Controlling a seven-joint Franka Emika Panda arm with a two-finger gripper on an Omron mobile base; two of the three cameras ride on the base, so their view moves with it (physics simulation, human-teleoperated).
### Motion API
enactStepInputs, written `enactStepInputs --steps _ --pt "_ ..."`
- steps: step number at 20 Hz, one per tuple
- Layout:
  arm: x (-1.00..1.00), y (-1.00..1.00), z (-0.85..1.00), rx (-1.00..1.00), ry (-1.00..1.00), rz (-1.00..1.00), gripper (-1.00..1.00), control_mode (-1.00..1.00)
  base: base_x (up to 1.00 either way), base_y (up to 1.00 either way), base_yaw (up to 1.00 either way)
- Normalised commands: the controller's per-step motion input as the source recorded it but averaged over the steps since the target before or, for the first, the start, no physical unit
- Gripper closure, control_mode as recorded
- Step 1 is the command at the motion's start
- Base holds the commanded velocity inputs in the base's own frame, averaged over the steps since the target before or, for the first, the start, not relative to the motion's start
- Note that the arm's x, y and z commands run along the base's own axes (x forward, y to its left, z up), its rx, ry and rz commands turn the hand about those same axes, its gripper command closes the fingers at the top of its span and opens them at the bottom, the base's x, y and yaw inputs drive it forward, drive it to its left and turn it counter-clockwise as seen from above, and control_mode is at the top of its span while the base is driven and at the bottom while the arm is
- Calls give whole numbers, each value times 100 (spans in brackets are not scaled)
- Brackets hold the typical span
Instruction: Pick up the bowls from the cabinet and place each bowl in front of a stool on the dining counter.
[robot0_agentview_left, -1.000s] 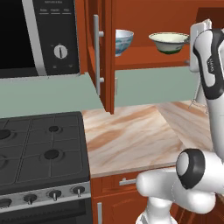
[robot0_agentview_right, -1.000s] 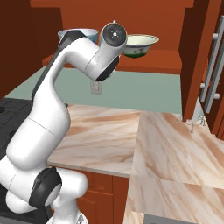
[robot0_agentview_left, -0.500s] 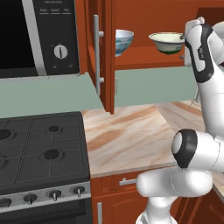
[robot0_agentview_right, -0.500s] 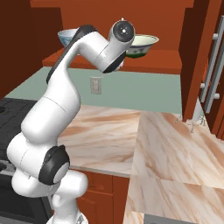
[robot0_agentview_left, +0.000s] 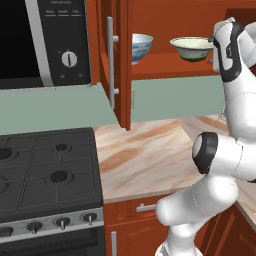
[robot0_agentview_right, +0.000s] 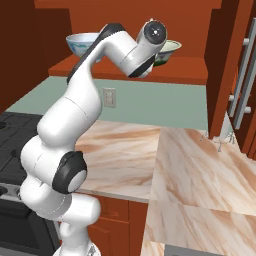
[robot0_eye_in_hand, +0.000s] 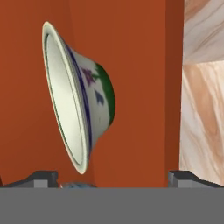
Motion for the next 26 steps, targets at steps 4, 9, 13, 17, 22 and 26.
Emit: enactStepInputs --steps 4,9,13,17,22,26 --pt "28 -8 0 0 2 0 -100 -100 0 0 0" --pt "19 0 -5 0 3 0 -100 -100 0 0 0" --pt "19 0 -5 0 1 0 -100 -100 0 0 0" --pt "20 0 -16 0 0 0 -100 -100 0 0 0" --pt "23 0 -19 0 0 0 -100 -100 0 0 0" --pt "41 0 -11 0 0 0 -100 -100 0 0 0"
